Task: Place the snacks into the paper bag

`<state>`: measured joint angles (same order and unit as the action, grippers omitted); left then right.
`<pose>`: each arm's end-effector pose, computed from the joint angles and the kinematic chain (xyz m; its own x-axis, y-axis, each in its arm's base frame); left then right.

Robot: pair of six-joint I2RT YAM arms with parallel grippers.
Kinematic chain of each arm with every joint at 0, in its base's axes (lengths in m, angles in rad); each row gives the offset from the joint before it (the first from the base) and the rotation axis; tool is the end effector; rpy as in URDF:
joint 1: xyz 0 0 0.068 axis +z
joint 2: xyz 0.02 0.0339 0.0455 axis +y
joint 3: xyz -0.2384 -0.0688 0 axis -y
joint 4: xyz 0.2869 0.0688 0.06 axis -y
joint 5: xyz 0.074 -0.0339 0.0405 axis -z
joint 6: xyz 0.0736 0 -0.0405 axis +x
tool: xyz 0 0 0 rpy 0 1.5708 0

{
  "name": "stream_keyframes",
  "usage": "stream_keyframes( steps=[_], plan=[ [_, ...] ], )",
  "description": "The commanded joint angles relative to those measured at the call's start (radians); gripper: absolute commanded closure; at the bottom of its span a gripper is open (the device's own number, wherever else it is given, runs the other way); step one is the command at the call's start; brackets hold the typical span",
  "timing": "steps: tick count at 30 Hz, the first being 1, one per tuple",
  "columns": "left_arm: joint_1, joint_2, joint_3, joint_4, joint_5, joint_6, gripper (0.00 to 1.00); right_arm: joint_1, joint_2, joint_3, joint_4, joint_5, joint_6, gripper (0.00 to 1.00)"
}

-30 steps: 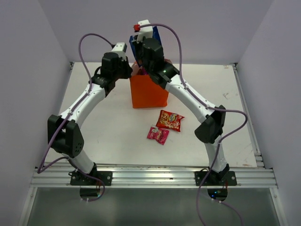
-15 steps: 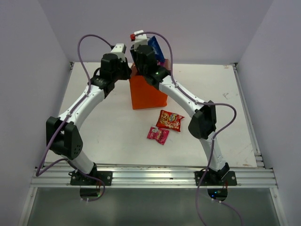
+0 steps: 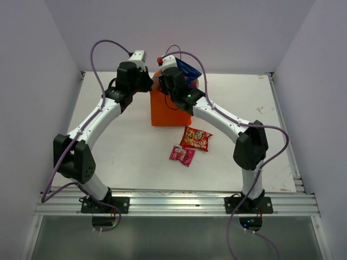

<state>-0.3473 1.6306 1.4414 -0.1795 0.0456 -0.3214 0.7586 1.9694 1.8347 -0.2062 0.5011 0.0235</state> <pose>0.4360 -0.1614 0.3033 -0.4416 -0.1758 -0.8798 0.2535 0.9162 -0.3103 0.4130 0.3427 0.3078 -0.2491 -0.2077 -0.9460 -0.2690 0.9532 -0.1384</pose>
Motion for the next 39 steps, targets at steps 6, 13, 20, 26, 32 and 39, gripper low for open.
stream_keyframes(
  steps=[6, 13, 20, 26, 32, 39],
  plan=[
    [0.014, -0.011, 0.020, 0.092, -0.027, 0.007, 1.00, -0.001, -0.020, 0.100, -0.098, -0.019, -0.007, 0.61],
    [0.014, -0.024, 0.004, 0.089, -0.036, 0.010, 1.00, 0.007, -0.220, 0.074, -0.067, 0.011, -0.016, 0.26],
    [0.014, -0.038, -0.015, 0.086, -0.038, 0.008, 1.00, 0.007, -0.602, -0.444, -0.045, 0.097, 0.012, 0.25],
    [0.013, -0.060, -0.035, 0.077, -0.041, 0.012, 1.00, 0.008, -0.744, -0.820, -0.056, 0.030, 0.148, 0.25],
    [0.013, -0.075, -0.055, 0.074, -0.036, 0.012, 1.00, 0.007, -0.655, -0.994, 0.129, -0.013, 0.210, 0.26],
    [0.013, -0.078, -0.059, 0.064, -0.029, 0.007, 1.00, -0.010, -0.425, -0.982, 0.303, -0.036, 0.208, 0.27]
  ],
)
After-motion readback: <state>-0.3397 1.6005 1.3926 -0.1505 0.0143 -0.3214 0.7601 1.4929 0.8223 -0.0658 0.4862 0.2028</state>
